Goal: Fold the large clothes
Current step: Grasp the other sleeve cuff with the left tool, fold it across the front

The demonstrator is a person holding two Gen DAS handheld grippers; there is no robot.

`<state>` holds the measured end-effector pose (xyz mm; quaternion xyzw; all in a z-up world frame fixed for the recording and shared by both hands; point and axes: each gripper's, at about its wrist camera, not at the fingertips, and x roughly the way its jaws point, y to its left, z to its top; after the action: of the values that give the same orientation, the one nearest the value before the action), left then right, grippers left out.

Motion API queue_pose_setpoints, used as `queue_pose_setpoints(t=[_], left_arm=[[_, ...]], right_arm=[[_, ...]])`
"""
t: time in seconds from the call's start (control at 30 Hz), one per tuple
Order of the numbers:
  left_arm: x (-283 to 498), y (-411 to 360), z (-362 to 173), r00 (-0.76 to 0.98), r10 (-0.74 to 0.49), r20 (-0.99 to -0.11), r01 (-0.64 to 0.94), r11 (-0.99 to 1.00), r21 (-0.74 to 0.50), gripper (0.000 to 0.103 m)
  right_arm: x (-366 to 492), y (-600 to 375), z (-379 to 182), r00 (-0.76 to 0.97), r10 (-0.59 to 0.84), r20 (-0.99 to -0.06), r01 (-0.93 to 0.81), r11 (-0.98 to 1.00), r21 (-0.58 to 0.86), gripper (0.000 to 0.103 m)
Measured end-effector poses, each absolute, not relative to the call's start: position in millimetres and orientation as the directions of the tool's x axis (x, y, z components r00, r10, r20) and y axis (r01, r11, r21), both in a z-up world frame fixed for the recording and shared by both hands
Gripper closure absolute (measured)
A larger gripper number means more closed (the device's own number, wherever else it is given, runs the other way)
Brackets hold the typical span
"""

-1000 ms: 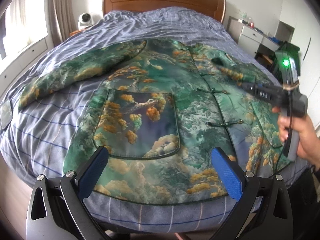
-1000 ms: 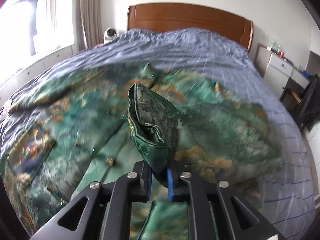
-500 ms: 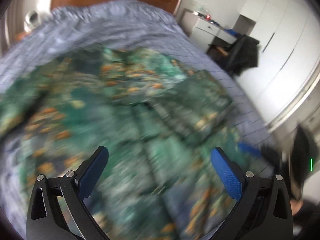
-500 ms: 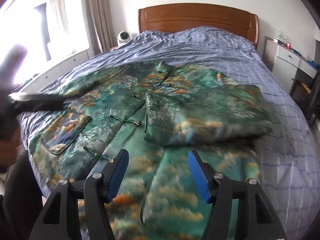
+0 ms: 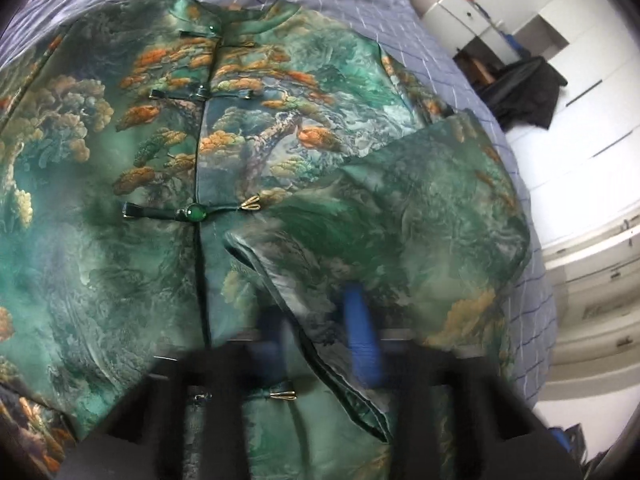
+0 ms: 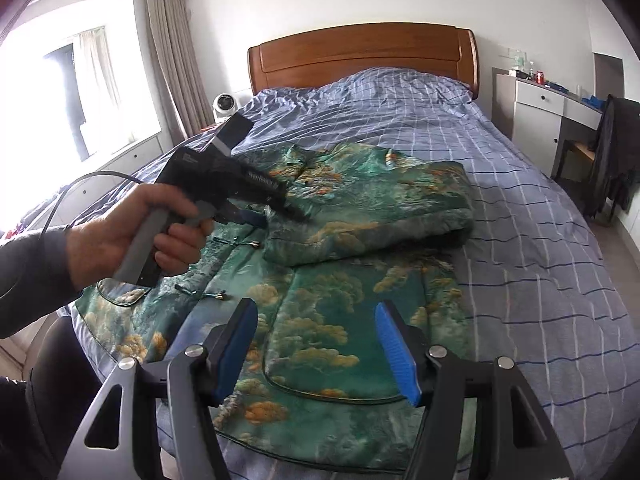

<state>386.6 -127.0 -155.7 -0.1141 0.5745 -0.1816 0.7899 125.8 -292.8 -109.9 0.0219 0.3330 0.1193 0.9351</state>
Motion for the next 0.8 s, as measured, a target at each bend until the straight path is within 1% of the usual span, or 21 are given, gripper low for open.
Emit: queue_pose_setpoints(t=[0.07,0.23,0.33,0.4,0.5,0.6,0.7,0.73,0.77,0.8], left_arm=[[387,-127,-146,0.294,-0.421,-0.858,0.179,0.906,-0.384,0.096],[415,-112,-97,0.408,-0.383,-0.829,0.226,0.922,-0.314,0.096],[444,-94,-84,0.450,-0.353,-0.820,0.203,0.935,-0.291,0.096],[461,-86,-86,0.454,-0.337,-0.825,0.184,0.941,-0.283,0.096],[480,-85,-107,0.446,-0.310,-0.840,0.181,0.950,-0.255,0.096],[485,-84,-129,0.439,-0.288,-0.851,0.177,0.956,-0.232,0.096],[487,-78,-150,0.425,-0.288,-0.858,0.157,0.957,-0.243,0.096],[487,-77,-154,0.422,-0.291,-0.859,0.153,0.956,-0.249,0.096],[486,-76,-156,0.421,-0.295,-0.858,0.152,0.955,-0.254,0.095],[485,-75,-160,0.423,-0.300,-0.855,0.150,0.954,-0.261,0.095]], right_arm=[[127,-300,-109,0.753,0.230,-0.616,-0.197,0.973,0.123,0.040],[142,-328,-99,0.759,0.192,-0.622,-0.171,0.981,0.093,0.040],[165,-348,-90,0.766,0.141,-0.627,-0.148,0.988,0.041,0.040],[182,-357,-85,0.772,0.116,-0.625,-0.141,0.990,0.010,0.040],[218,-368,-85,0.765,0.099,-0.636,-0.141,0.990,-0.016,0.040],[260,-376,-93,0.746,0.111,-0.656,-0.139,0.990,0.010,0.040],[305,-380,-107,0.712,0.131,-0.690,-0.133,0.990,0.052,0.040],[325,-380,-113,0.694,0.152,-0.704,-0.144,0.987,0.072,0.046],[341,-378,-119,0.679,0.166,-0.715,-0.154,0.985,0.083,0.064],[353,-377,-123,0.664,0.169,-0.728,-0.156,0.984,0.085,0.072]])
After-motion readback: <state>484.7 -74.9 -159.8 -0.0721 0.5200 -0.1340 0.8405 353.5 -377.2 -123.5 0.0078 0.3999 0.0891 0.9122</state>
